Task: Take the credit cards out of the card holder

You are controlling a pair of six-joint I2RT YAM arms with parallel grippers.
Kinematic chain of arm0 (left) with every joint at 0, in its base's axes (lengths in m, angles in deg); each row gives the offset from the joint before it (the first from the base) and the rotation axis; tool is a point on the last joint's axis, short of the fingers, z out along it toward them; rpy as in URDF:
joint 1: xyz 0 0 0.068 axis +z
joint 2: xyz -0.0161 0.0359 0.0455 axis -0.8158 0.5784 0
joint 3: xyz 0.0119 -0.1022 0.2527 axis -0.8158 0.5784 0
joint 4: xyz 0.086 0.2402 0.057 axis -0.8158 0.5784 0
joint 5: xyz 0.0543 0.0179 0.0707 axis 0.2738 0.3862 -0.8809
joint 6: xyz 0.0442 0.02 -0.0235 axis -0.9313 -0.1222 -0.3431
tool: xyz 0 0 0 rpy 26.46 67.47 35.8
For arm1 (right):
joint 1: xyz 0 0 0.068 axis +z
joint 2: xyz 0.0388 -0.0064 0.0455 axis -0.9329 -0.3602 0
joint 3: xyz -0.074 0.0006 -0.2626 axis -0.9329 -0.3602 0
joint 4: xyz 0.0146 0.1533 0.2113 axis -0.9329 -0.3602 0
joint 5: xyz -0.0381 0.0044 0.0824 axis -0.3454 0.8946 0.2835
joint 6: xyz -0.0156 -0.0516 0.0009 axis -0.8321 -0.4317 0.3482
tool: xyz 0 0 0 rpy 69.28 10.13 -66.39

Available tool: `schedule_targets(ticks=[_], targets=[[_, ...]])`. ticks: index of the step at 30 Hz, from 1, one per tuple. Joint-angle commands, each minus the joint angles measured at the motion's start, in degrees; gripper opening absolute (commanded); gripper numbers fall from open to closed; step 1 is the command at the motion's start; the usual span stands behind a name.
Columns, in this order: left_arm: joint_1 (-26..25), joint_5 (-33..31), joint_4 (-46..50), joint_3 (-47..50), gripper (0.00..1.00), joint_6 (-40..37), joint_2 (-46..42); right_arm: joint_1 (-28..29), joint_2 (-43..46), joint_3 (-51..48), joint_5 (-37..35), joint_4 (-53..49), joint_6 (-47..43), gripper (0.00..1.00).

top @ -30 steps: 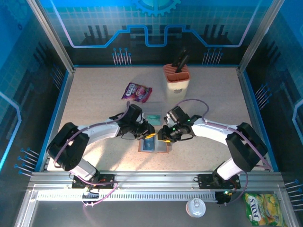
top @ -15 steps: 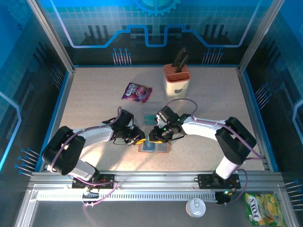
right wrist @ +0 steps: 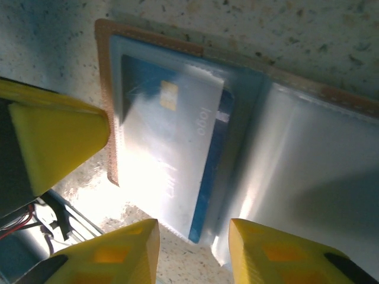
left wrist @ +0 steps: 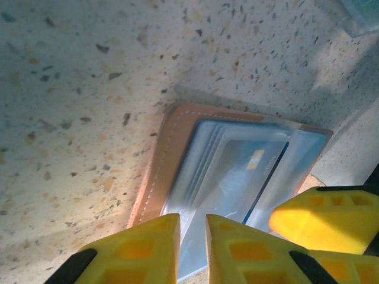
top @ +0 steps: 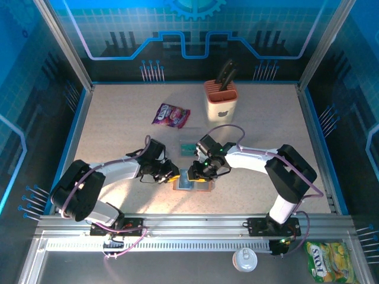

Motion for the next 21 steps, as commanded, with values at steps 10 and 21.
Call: schedule_targets(ticks=[10,21], targets=[[0.51,-1.79,2.98,1.37,0.2,-0.8,-3.66,-1.93,-3.89,0.31,-0.78,-0.28,-4.23,0.37],[0.59,-1.37,3.63,0.35,0.2,-0.33,-4.81,-2.81,-3.51,1.03,0.75,-0.6,-6.25,0.37]])
